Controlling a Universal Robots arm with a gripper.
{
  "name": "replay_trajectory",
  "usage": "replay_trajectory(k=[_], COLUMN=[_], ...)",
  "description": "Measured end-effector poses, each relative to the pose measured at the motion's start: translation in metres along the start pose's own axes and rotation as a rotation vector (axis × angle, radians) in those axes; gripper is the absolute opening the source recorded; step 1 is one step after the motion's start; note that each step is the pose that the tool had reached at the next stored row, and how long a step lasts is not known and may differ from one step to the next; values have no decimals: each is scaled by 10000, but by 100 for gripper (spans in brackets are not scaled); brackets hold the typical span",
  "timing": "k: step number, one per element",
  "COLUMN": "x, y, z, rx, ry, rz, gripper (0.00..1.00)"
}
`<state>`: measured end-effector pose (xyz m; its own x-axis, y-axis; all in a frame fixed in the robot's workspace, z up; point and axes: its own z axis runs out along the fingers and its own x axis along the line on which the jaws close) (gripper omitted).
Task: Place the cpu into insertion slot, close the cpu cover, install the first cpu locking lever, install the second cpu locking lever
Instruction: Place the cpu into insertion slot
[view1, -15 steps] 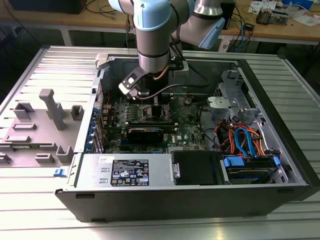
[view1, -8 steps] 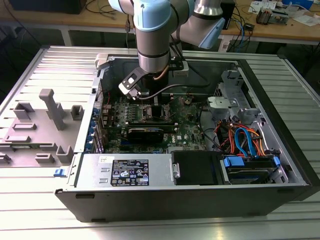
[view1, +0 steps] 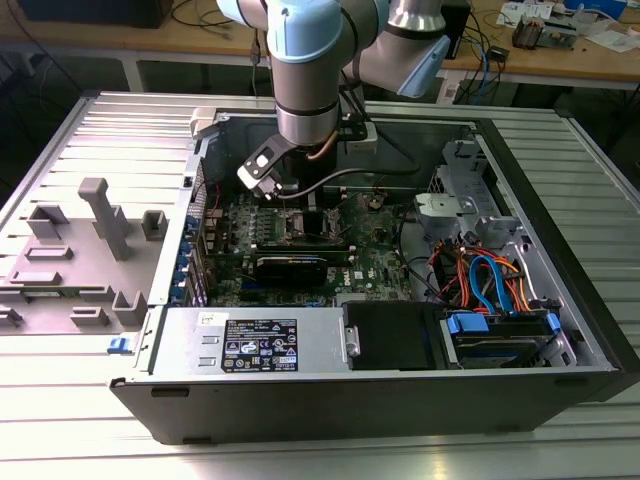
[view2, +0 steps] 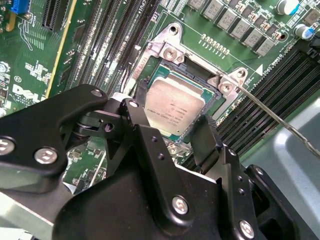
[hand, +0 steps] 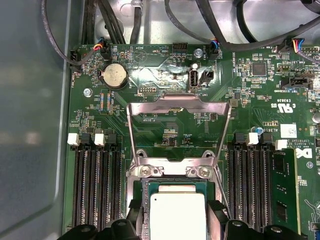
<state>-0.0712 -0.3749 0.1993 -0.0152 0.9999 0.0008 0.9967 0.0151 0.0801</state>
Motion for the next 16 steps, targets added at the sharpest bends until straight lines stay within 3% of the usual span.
replay_trajectory(k=[8,16], x=[17,17], y=[-1,-1], z=[10,11], rx=[-2,-2], ry=[79,84], rz=[8,7], gripper=[62,62])
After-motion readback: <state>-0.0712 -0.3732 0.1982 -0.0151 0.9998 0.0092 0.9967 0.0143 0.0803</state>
